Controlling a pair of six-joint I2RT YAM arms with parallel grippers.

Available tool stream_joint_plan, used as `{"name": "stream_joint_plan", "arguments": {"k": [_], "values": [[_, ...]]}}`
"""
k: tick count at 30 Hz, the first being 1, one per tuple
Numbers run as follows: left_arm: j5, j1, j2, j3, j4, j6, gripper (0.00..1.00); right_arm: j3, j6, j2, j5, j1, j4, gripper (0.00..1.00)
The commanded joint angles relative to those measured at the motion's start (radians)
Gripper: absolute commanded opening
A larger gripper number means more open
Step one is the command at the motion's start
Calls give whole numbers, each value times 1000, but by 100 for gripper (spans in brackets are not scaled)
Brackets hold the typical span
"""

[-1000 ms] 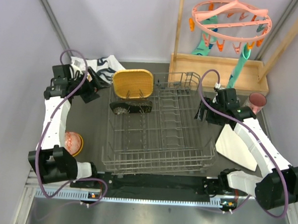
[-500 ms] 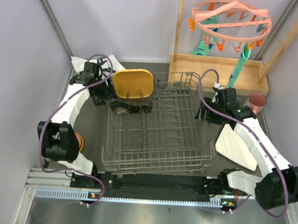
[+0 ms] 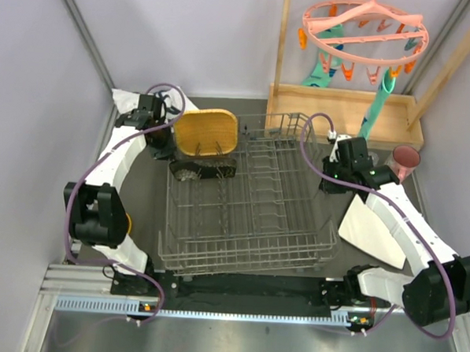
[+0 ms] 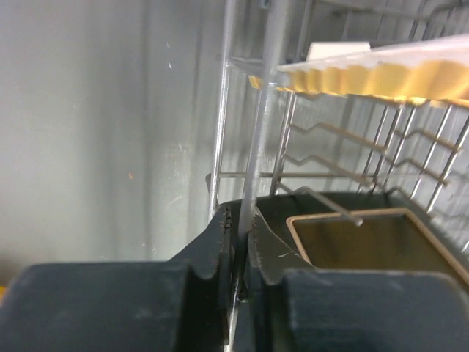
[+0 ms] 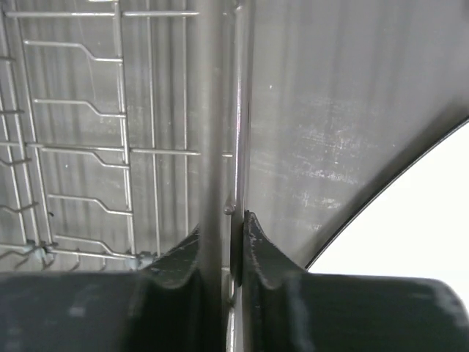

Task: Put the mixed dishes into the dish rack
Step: Grab a plate with the right arm

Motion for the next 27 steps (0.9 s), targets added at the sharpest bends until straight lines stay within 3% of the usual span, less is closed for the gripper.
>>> {"name": "stream_joint_plan", "arguments": {"k": [1, 14, 23, 26, 27], "values": [[-14, 6, 41, 67, 20, -41, 0, 15, 181, 16, -197, -7, 128, 0], [-10, 4, 198, 266, -6, -13, 0, -1, 304, 40, -106, 117, 177, 0], [-44, 6, 262, 346, -32, 11, 0, 15, 319, 62, -90, 123, 190, 0], [-54, 6, 261, 343, -46, 11, 7, 19, 315, 59, -73, 123, 182, 0], [-59, 6, 253, 340, -47, 11, 21, 21, 313, 56, -64, 123, 182, 0]]}}
